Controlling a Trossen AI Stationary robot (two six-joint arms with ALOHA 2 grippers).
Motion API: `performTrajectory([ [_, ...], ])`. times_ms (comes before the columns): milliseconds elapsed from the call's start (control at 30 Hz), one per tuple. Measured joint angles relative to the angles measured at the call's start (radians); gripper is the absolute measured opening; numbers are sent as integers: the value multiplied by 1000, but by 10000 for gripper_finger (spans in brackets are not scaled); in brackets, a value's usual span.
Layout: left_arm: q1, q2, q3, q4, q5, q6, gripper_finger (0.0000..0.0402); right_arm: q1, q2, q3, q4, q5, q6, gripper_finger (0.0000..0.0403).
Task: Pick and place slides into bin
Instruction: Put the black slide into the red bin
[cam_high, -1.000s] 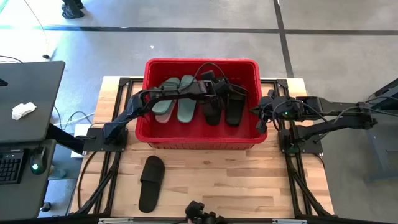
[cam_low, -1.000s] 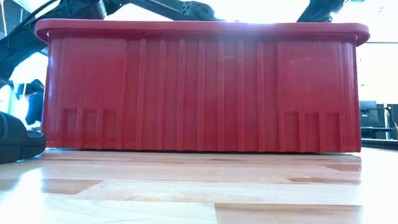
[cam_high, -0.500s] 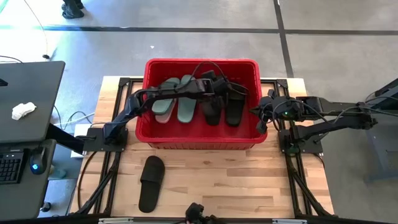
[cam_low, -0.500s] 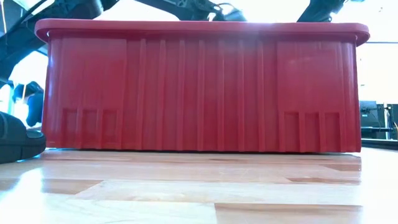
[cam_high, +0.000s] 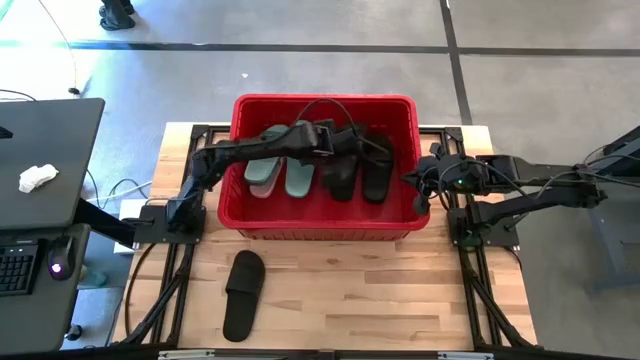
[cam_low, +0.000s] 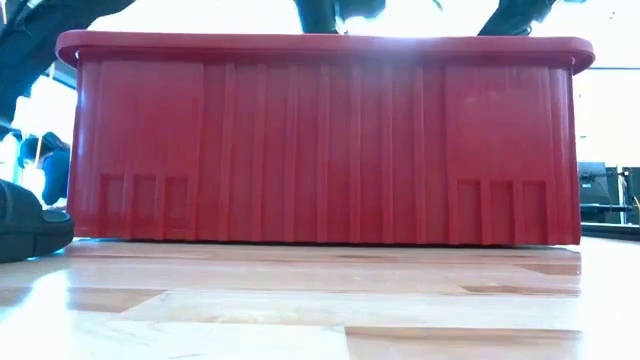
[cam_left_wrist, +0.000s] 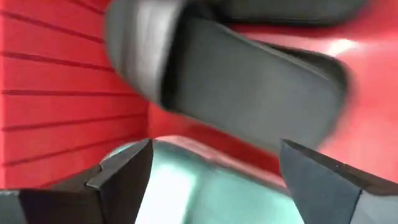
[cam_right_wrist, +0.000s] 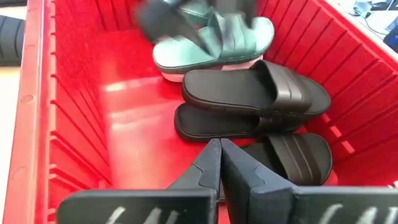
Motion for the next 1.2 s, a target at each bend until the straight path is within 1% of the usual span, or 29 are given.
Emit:
performTrajectory([
  [100,-26,-58,1,-55,93,2,314,-4,0,0,4,6,-15,0],
  [133,-28,-83,-1,-92,133,2,310,-6,-1,0,6,6,-19,0],
  [200,-53,-125,1,-104,216,-4,300,-15,0,0,6,3,-32,0],
  [267,-64,-177,-1,-143,336,-14,290,-23,0,0,6,0,-44,0],
  [367,-99,-254,0,-144,512,-41,276,-36,0,0,6,-14,-60,0],
  [467,-146,-331,0,-150,649,-52,260,-48,0,0,7,-37,-63,0],
  [533,-180,-380,0,-176,720,-52,250,-50,-1,0,7,-45,-53,0],
  [600,-226,-420,1,-196,757,-72,241,-50,-1,0,6,-57,-41,0],
  [667,-280,-456,0,-233,757,-101,233,-50,-1,0,6,-74,-15,0],
  [767,-383,-490,1,-273,723,-155,223,-50,0,0,6,-87,41,0],
  [900,-546,-510,0,-338,662,-241,213,-50,0,0,6,-89,128,0],
  [1033,-721,-509,-1,-378,601,-366,206,-50,0,0,6,-103,211,0],
  [1100,-809,-508,-1,-386,555,-431,204,-50,0,0,6,-112,258,0],
  [1200,-942,-504,-9,-396,445,-535,201,-50,0,0,6,-123,306,0],
])
